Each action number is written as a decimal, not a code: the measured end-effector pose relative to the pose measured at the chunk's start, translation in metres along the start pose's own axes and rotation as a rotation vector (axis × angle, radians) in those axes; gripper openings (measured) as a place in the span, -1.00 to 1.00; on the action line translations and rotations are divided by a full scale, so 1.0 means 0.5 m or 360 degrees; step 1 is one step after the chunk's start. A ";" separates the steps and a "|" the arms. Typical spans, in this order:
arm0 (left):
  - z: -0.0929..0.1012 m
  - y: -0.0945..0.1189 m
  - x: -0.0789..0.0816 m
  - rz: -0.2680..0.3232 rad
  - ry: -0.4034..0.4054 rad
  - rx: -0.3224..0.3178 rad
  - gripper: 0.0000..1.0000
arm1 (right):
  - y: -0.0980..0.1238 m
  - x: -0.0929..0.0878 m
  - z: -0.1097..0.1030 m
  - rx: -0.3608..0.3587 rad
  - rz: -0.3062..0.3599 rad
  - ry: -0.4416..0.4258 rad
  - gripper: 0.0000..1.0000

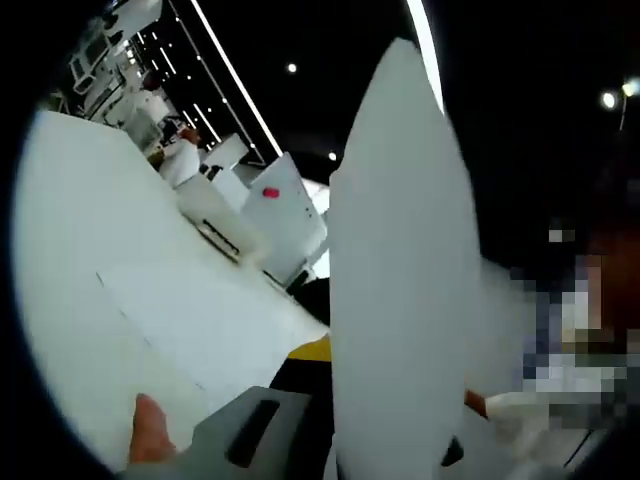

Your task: Organize the stack of printing papers by aligning and flattening the scattered papers on the table

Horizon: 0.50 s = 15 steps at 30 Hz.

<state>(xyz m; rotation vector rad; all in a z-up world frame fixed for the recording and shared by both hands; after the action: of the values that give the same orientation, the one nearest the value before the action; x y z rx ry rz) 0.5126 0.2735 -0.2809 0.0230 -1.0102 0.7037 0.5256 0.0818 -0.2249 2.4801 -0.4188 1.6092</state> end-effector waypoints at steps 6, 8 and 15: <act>0.010 -0.007 -0.002 0.0004 0.0048 -0.0039 -0.88 | 0.006 -0.004 0.019 -0.0038 -0.0002 0.0028 -1.00; 0.012 -0.011 -0.004 0.0018 0.0087 -0.0055 -0.87 | 0.006 0.001 0.021 -0.0037 0.0012 0.0031 -1.00; 0.003 -0.009 -0.007 0.0012 0.0104 -0.0024 -0.84 | -0.007 0.007 0.029 -0.0053 0.0018 0.0085 -1.00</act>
<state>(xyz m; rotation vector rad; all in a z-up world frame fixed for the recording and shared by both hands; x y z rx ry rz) 0.5128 0.2675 -0.2813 -0.0170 -0.9536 0.6992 0.5407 0.0807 -0.2277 2.4087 -0.4497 1.6550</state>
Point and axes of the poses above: the point that each gripper's makers call its tool centre point, and the gripper's own axes: y roughly backward along the fingers, z roughly to its right, x roughly out of its top, the point moved 3 cm from there along y, roughly backward along the fingers, and after that the axes turned 5 degrees about -y, right-handed, at the moved point
